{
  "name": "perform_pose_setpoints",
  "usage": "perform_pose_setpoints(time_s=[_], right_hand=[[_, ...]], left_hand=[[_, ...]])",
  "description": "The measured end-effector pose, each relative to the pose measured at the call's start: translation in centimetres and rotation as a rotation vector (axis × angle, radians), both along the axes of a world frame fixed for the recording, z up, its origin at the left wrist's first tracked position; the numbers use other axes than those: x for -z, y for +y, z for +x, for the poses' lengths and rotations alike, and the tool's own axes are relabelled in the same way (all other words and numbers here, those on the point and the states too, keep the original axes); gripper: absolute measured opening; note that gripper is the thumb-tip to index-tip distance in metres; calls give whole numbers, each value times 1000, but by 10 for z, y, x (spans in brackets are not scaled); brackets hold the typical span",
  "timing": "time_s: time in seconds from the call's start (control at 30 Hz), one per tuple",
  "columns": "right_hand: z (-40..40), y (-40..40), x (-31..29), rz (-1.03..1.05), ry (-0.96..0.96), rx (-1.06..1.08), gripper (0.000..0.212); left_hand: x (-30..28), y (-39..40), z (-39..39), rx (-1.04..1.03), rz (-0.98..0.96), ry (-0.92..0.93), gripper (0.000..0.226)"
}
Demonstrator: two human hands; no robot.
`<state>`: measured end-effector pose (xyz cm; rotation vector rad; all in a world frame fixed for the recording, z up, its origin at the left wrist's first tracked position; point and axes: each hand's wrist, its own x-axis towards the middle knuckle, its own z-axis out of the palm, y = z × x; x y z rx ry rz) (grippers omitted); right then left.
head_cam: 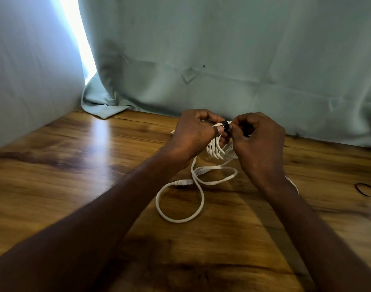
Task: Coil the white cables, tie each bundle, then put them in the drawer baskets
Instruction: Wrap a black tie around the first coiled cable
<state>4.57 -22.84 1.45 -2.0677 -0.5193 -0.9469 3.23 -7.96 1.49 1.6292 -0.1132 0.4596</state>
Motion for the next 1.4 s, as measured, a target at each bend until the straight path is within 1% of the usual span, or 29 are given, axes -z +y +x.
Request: perform_pose_setpoints(time_s=[0.23, 0.43, 0.63, 0.73, 0.87, 0.97, 1.03, 1.13, 1.3, 1.4], right_hand=[[-1, 0, -2, -52, 4, -45, 11], [-1, -2, -6, -33, 63, -77, 20], [-2, -4, -6, 29, 6, -36, 17], [-2, -6, -6, -10, -50, -25, 18], [-4, -3, -4, -73, -58, -69, 19], [-5, -1, -4, -13, -49, -27, 26], [-5, -1, -3, 16, -63, 26, 24], [-6, -1, -2, -12, -99, 64, 17], [-4, -1, -1, -134, -100, 61, 12], [-1, -2, -1, -170, -89, 48, 10]], left_hand=[[-1, 2, 0, 16, -34, 3, 16], [-4, 5, 0, 38, -92, 26, 15], [-3, 0, -2, 49, -48, -4, 16], [-1, -3, -3, 47, -30, -1, 16], [0, -1, -2, 31, -12, -13, 16], [-2, -1, -4, 48, -29, -14, 17], [-3, -2, -5, 55, -27, -4, 17], [-2, -2, -4, 50, -10, -8, 17], [1, 0, 1, 16, 44, -10, 17], [2, 2, 2, 41, 41, -5, 21]])
